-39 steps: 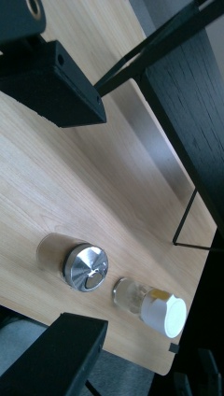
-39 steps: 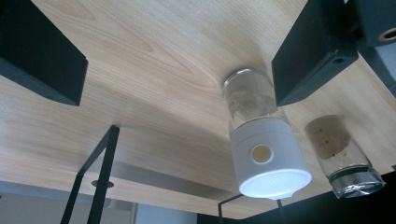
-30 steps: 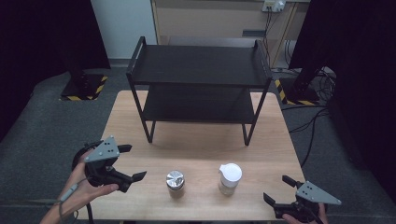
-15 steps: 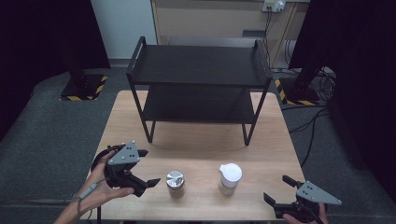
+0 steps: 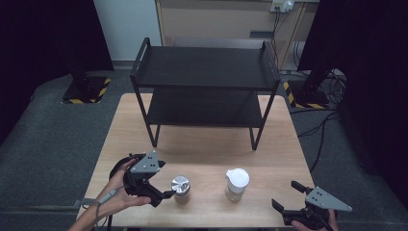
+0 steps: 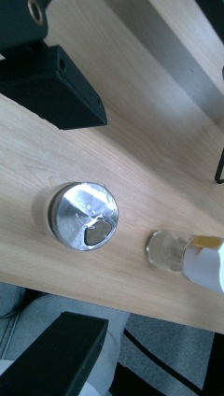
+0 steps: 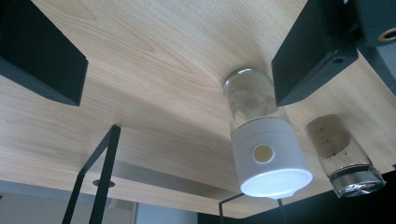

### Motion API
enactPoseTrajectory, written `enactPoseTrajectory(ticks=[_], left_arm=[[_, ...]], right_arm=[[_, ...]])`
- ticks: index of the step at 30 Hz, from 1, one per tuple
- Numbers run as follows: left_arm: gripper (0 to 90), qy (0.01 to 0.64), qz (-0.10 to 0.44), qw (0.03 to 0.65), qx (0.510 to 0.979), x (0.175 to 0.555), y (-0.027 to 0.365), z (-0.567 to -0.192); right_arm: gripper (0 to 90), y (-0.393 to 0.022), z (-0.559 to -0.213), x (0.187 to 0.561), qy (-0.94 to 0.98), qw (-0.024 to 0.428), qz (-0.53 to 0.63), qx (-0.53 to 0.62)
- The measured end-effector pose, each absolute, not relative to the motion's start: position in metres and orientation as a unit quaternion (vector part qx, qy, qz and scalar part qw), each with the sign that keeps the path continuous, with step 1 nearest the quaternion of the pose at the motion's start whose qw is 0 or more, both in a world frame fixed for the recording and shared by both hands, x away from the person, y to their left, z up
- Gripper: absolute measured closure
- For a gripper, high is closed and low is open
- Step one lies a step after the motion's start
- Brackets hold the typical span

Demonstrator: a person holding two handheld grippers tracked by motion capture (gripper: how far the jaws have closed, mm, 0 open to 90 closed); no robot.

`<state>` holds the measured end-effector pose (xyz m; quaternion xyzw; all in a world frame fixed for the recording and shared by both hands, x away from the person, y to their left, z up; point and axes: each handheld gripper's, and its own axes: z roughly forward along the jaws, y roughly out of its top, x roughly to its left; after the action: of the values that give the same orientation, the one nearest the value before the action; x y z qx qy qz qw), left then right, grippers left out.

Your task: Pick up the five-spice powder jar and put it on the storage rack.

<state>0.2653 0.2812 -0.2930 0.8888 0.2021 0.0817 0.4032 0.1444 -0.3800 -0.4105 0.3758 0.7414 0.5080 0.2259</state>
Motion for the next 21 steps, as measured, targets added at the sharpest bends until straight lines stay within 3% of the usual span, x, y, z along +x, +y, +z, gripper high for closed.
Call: enactPoseTrajectory(ticks=[21], left_arm=[[6.5, 0.197, 0.059, 0.392, 0.897, 0.286, 0.26, -0.334]], right_arm=[[4.1, -0.38, -0.411, 0.144, 0.742, 0.227, 0.508, 0.375]])
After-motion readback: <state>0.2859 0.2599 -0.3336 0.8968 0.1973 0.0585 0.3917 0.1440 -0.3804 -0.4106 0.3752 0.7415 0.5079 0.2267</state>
